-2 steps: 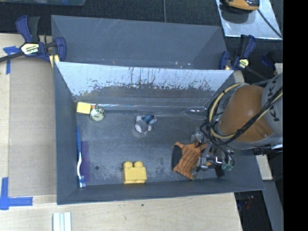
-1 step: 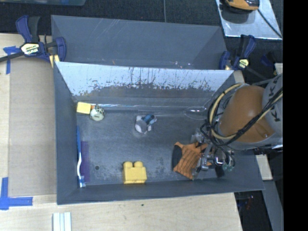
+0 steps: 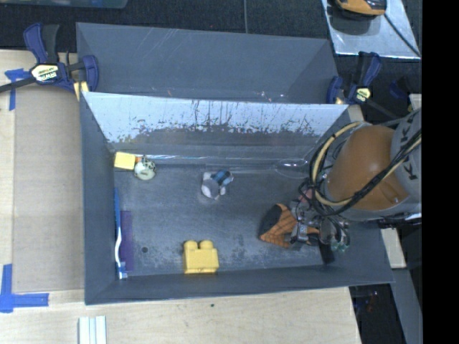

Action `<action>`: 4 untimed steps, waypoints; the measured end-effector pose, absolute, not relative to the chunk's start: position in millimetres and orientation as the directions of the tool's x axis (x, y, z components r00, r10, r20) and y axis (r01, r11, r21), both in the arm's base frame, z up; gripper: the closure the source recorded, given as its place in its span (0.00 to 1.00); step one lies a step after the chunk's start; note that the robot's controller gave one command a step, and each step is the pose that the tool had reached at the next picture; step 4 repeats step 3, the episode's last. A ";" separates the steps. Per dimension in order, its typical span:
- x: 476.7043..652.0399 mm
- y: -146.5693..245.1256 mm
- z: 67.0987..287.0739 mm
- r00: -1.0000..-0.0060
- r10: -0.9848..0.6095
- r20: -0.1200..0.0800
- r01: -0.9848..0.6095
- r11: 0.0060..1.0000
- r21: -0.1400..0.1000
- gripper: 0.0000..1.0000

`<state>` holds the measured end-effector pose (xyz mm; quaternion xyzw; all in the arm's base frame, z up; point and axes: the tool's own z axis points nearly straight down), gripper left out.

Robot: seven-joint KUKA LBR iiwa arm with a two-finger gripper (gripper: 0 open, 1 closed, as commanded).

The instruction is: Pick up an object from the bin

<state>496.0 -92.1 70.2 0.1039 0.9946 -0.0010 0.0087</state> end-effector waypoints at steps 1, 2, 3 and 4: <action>496.1 -92.1 70.2 -0.978 0.206 -0.018 0.206 0.978 0.000 1.00; 493.3 -92.0 107.9 -0.979 0.206 -0.009 0.206 0.979 0.000 1.00; 493.8 -92.4 134.8 -0.979 0.205 -0.010 0.205 0.979 0.000 1.00; 493.8 -92.4 134.8 -0.979 0.205 -0.010 0.205 0.979 0.000 1.00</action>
Offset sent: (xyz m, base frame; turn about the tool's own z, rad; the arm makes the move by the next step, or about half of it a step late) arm 0.0000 0.0000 0.0697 -0.0003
